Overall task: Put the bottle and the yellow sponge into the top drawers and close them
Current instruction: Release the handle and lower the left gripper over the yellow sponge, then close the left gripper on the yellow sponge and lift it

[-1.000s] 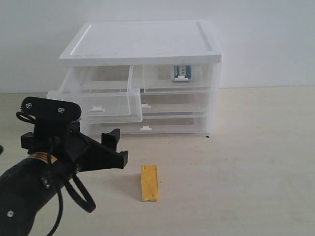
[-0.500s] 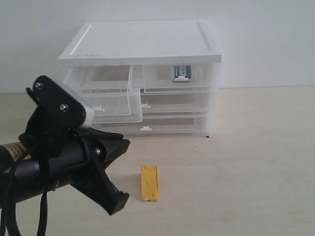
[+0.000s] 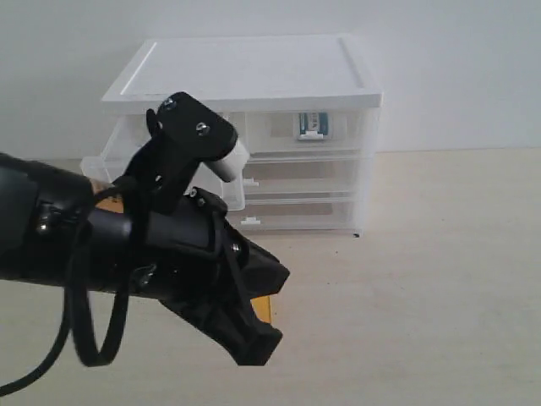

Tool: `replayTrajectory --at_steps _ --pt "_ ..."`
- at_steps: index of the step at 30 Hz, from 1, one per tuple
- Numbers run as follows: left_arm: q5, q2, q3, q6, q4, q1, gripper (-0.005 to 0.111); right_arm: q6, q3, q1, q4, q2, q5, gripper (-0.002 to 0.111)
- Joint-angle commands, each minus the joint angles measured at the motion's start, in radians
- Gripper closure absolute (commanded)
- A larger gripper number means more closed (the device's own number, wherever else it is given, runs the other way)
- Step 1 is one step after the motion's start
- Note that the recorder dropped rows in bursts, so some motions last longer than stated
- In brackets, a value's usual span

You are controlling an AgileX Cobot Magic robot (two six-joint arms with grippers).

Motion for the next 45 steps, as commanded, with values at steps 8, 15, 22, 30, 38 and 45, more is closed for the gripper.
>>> replayTrajectory --at_steps 8,15,22,30,38,45 --pt "0.281 0.265 -0.122 -1.359 1.136 -0.197 0.096 0.000 0.005 -0.001 -0.002 -0.006 -0.006 0.108" --pt "0.340 0.378 -0.122 -2.014 1.564 -0.270 0.090 0.000 0.005 -0.001 -0.002 -0.006 -0.006 0.108" --pt "0.329 0.460 -0.122 -2.254 1.633 -0.270 0.037 0.000 0.005 -0.001 -0.002 -0.006 -0.006 0.108" --pt "0.338 0.544 -0.122 -2.453 1.768 -0.270 0.025 0.000 0.005 -0.001 -0.002 -0.006 -0.006 0.108" --pt "0.376 0.581 -0.122 -2.517 1.842 -0.249 0.025 0.000 0.005 -0.001 -0.002 -0.006 -0.006 0.108" --pt "0.306 0.602 -0.122 -2.517 1.847 -0.187 0.025 0.000 0.005 -0.001 -0.002 -0.006 -0.006 0.108"
